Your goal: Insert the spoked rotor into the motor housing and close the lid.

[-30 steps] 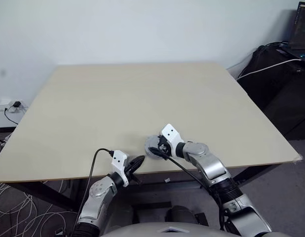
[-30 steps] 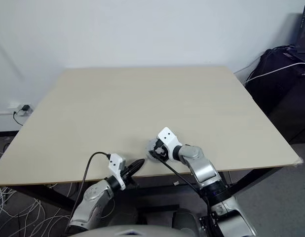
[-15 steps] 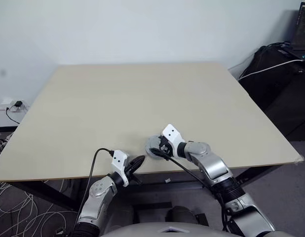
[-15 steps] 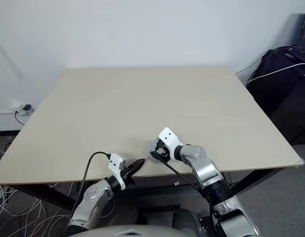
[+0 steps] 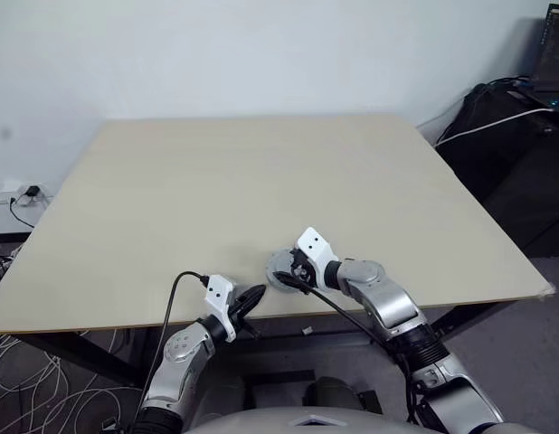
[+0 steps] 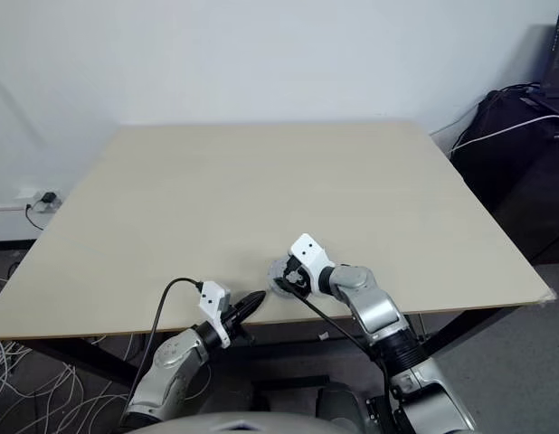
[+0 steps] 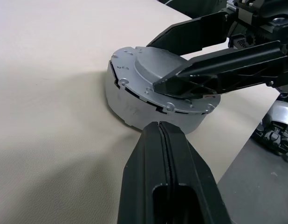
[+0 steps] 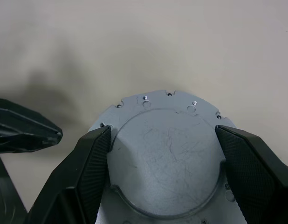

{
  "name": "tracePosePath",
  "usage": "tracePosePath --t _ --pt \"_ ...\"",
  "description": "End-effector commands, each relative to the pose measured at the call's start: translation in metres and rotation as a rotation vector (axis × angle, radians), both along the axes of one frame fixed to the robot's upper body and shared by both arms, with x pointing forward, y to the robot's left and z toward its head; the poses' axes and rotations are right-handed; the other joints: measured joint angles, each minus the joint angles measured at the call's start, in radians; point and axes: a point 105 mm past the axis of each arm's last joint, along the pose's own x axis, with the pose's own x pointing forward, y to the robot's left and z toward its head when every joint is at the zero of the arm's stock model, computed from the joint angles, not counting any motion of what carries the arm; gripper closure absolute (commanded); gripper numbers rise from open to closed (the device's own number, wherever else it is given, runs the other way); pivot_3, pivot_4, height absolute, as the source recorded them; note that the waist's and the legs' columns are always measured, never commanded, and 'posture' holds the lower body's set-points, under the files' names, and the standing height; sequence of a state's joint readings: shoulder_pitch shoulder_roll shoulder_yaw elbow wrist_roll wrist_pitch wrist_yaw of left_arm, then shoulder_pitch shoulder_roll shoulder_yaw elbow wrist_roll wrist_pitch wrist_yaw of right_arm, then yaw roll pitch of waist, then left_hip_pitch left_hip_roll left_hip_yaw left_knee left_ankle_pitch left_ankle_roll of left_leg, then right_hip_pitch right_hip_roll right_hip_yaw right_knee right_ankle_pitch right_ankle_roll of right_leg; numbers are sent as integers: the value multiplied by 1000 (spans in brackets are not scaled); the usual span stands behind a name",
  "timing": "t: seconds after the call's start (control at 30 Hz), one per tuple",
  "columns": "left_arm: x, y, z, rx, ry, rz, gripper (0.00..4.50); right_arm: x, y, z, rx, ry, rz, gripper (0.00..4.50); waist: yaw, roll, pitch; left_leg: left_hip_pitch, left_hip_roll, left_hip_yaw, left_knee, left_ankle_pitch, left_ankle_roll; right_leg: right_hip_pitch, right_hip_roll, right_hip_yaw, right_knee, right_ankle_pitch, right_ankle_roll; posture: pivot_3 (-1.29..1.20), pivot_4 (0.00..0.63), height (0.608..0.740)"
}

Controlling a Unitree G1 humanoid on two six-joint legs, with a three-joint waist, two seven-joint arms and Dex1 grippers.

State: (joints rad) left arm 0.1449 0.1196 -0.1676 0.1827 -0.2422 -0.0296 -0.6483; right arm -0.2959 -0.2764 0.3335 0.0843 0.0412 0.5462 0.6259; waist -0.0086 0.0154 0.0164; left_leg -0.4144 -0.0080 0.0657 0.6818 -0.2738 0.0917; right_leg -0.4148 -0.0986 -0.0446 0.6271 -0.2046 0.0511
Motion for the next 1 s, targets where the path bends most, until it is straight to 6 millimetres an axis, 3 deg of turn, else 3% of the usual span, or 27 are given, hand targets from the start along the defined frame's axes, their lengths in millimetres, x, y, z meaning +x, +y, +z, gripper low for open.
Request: tracePosePath --t 0.03,1.0 --pt "4 -3 12 -9 -53 -11 4500 5 -7 0 -19 -11 -36 1205 0 0 0 0 0 0 0 0 0 0 0 0 0 0 0 0 0 740" --pt "4 -1 9 -7 -48 1 4500 9 -18 -9 -76 -10 -46 1205 0 1 -1 1 0 0 0 0 0 0 0 0 0 0 0 0 0 740"
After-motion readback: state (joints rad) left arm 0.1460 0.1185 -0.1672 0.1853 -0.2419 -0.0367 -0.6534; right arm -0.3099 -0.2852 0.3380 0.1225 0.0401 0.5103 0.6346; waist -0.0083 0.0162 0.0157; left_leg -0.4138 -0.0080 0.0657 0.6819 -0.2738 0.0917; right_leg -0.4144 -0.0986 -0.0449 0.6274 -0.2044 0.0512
